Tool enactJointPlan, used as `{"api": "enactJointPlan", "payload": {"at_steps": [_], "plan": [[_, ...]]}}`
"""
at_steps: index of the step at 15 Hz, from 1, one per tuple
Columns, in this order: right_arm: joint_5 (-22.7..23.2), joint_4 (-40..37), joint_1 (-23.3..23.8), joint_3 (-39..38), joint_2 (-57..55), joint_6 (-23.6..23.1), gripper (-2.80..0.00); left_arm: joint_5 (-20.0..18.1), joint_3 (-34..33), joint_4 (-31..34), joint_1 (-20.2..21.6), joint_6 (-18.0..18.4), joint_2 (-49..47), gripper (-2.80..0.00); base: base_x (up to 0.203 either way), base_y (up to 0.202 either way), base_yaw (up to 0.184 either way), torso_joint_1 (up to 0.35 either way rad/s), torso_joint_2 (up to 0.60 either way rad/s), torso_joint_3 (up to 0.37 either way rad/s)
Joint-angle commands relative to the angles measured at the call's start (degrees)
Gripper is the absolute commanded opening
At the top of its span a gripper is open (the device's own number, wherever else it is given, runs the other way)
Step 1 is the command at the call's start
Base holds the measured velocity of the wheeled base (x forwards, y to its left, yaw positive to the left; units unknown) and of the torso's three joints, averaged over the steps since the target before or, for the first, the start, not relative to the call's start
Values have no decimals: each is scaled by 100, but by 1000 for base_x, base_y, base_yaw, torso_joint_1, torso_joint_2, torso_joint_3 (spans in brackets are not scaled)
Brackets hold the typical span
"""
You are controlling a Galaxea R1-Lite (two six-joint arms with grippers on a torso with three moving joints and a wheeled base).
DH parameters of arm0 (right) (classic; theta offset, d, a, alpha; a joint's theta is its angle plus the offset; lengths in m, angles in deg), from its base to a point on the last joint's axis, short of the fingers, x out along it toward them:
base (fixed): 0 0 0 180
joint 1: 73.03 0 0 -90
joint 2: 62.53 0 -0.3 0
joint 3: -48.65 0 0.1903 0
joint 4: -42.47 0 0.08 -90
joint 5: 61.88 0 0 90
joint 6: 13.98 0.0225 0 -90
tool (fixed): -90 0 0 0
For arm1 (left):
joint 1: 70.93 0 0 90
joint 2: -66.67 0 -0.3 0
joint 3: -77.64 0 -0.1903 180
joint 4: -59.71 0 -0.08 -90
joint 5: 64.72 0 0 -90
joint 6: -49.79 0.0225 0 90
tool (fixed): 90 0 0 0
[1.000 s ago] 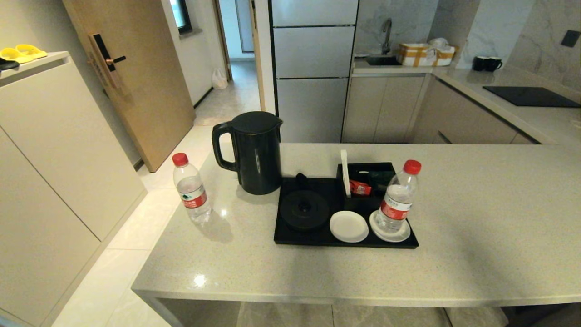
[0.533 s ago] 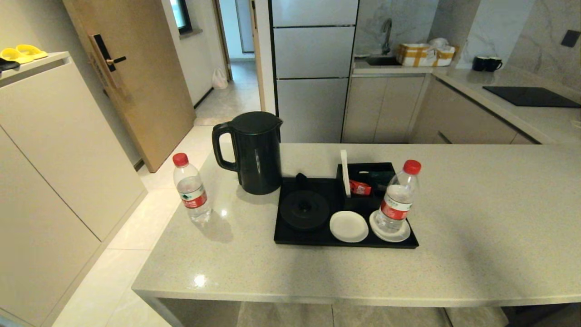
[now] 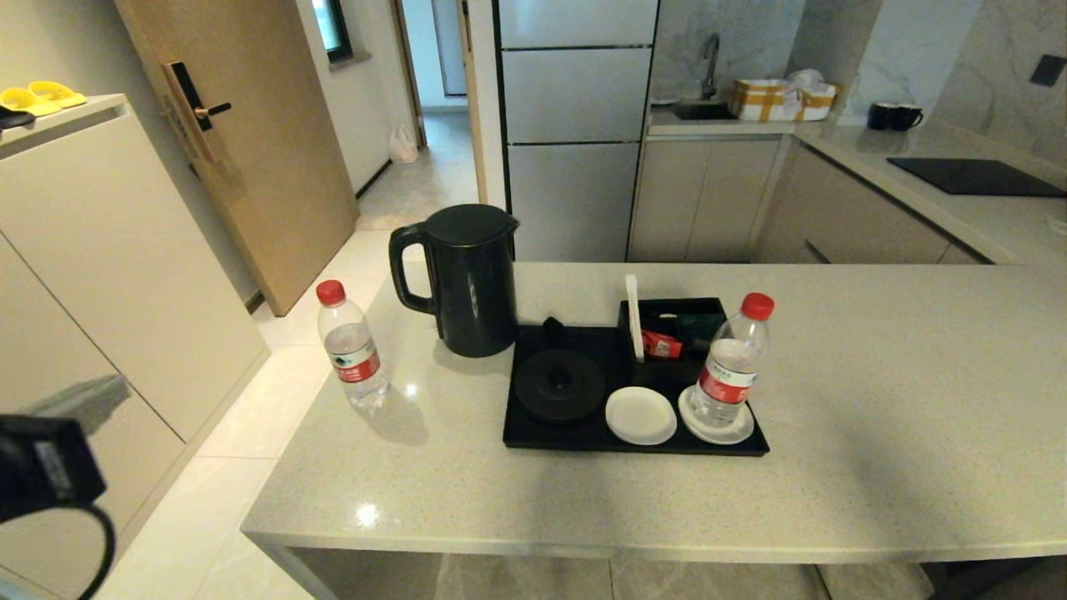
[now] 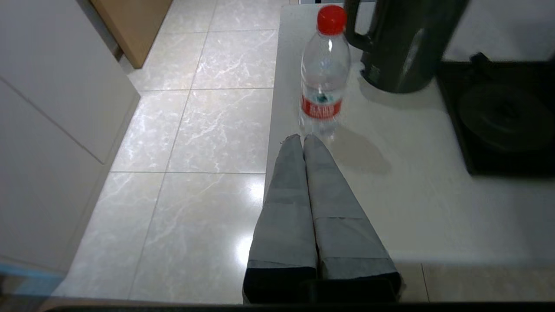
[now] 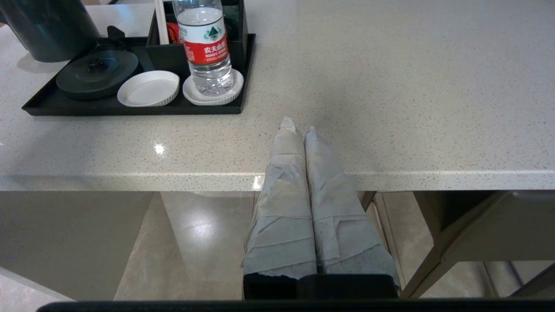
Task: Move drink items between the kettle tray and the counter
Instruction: Return the bottled water to its original position
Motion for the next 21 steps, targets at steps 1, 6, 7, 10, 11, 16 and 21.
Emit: {"api": "enactJointPlan", "payload": {"at_steps": [1, 6, 7, 10, 11, 16, 21], "plan": [[0, -2, 4, 0, 9, 0, -280, 12, -73, -1536, -39, -44, -1886, -280, 0, 0, 0, 0, 0, 0], [0, -2, 3, 8, 9, 3, -280, 214, -153, -3348, -594, -27, -3565, -280, 0, 0, 0, 0, 0, 0], [6, -2, 3, 8, 9, 1, -280, 384, -172, -3771, -651, 56, -4011, -280, 0, 0, 0, 0, 0, 0], [0, -2, 4, 9, 9, -5, -280, 1004, -325, -5741, -871, 358, -5458, -280, 0, 0, 0, 0, 0, 0], [0, -2, 4, 9, 9, 3, -280, 1187, -471, -6293, -940, 441, -5747, -280, 0, 0, 0, 0, 0, 0], [0, -2, 4, 9, 9, -6, -280, 1342, -407, -6576, -1006, 328, -6205, -280, 0, 0, 0, 0, 0, 0], [0, -2, 1, 7, 9, 3, -280, 1365, -322, -6576, -1006, 342, -6226, -280, 0, 0, 0, 0, 0, 0]]}}
